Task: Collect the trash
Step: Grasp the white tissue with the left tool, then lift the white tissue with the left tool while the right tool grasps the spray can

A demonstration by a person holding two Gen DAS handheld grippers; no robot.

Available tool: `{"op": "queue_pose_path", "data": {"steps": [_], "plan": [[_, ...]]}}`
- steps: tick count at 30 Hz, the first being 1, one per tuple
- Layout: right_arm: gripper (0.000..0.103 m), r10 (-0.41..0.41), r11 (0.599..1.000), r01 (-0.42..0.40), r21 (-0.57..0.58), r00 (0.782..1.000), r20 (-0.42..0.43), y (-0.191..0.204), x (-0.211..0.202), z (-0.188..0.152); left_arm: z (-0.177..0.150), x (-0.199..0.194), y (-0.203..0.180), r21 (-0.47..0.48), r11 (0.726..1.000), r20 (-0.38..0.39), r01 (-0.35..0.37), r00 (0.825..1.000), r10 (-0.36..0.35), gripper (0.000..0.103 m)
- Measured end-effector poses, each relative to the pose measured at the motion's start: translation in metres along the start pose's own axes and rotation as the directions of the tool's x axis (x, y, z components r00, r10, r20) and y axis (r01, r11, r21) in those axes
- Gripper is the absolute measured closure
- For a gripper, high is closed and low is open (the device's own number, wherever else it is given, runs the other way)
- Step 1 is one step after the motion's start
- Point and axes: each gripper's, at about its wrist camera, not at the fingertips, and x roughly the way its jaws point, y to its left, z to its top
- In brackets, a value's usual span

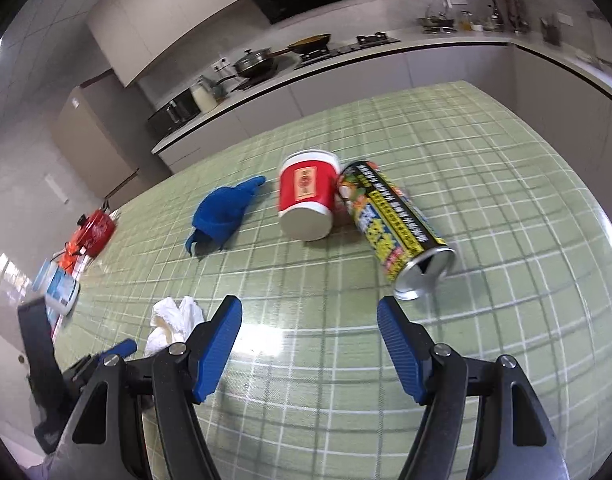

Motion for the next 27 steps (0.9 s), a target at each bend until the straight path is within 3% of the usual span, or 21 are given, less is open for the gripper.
{"op": "queue_pose_path", "data": {"steps": [3,5,7,10,27], "plan": [[0.031,0.012,1.000,-0.012,-0.007,1.000,-0.007,0.003,0.004,0.000,-0.009,0.004,-0.001,-0.004,1.000,-0.017,-0.001,1.000,0.001,0.016],[0.031,0.015,1.000,-0.015,-0.009,1.000,-0.008,0.004,0.005,0.000,-0.010,0.012,-0.003,-0.002,1.000,-0.029,0.008,1.000,-0.008,0.022],[0.031,0.014,1.000,-0.014,-0.009,1.000,-0.003,0.004,0.005,0.002,-0.009,0.024,-0.006,-0.005,1.000,-0.041,0.025,0.999,-0.026,0.051],[0.031,0.011,1.000,-0.011,-0.012,1.000,0.008,0.004,0.004,0.006,-0.001,0.028,-0.010,-0.009,0.999,-0.019,0.031,0.999,-0.031,0.064],[0.031,-0.068,0.998,0.069,-0.014,0.998,0.018,-0.043,0.031,0.052,0.059,0.066,-0.051,-0.006,0.999,0.005,0.046,0.999,-0.046,0.063]]}}
